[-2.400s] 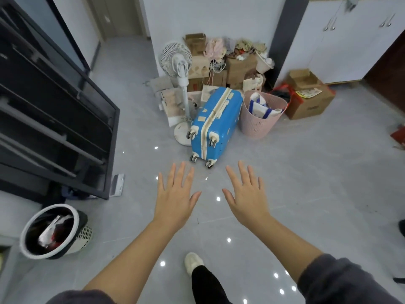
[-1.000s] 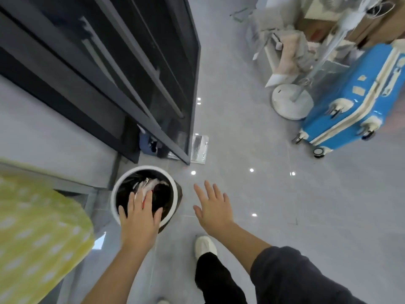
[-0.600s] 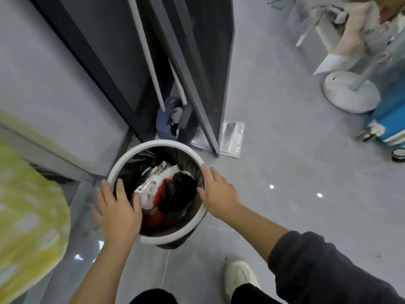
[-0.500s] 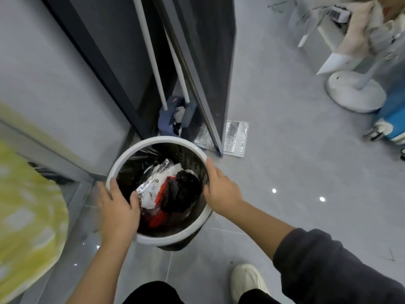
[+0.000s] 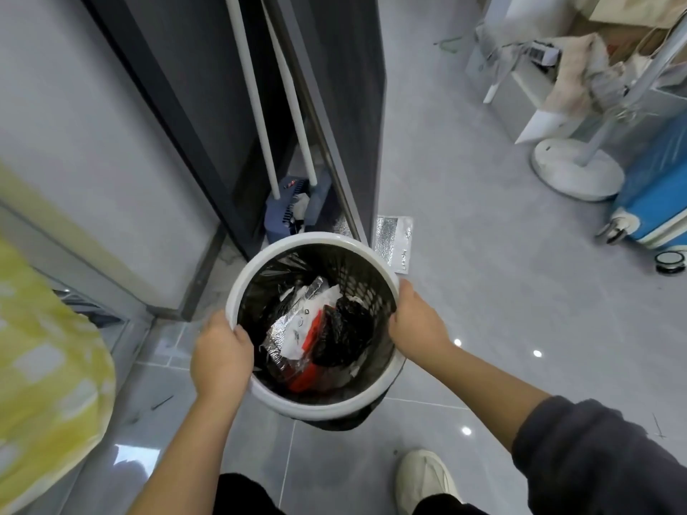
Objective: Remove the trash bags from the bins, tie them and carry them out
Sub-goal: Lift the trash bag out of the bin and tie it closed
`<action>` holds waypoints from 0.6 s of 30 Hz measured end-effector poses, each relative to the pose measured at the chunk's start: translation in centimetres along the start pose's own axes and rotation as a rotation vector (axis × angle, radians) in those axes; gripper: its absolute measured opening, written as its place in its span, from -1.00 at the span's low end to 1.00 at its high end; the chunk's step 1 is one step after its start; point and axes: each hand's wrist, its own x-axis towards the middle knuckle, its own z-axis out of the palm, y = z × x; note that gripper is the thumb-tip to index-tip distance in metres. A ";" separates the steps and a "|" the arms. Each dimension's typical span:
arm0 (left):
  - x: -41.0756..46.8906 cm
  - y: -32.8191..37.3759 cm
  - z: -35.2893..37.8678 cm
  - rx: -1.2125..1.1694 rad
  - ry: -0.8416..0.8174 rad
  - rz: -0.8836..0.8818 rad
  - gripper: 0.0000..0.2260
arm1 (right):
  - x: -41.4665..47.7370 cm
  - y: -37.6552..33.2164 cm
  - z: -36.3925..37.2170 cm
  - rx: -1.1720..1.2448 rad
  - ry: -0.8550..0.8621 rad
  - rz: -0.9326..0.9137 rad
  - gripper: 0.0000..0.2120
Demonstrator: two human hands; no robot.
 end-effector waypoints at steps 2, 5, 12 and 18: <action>-0.4 0.0 -0.2 -0.001 0.030 0.017 -0.84 | -0.3 -0.2 -0.2 0.024 0.042 -0.013 -0.59; -0.8 0.0 -1.0 -0.005 0.082 0.050 -0.86 | -0.8 -0.3 -0.5 0.017 0.072 -0.021 -0.57; -1.6 2.0 -4.0 -0.119 0.254 0.216 -0.87 | -1.5 -0.2 -1.1 0.122 0.134 -0.046 -0.59; -2.5 6.0 -4.3 -0.186 0.109 0.313 -0.85 | -0.7 3.4 -3.8 0.100 0.106 0.111 -0.55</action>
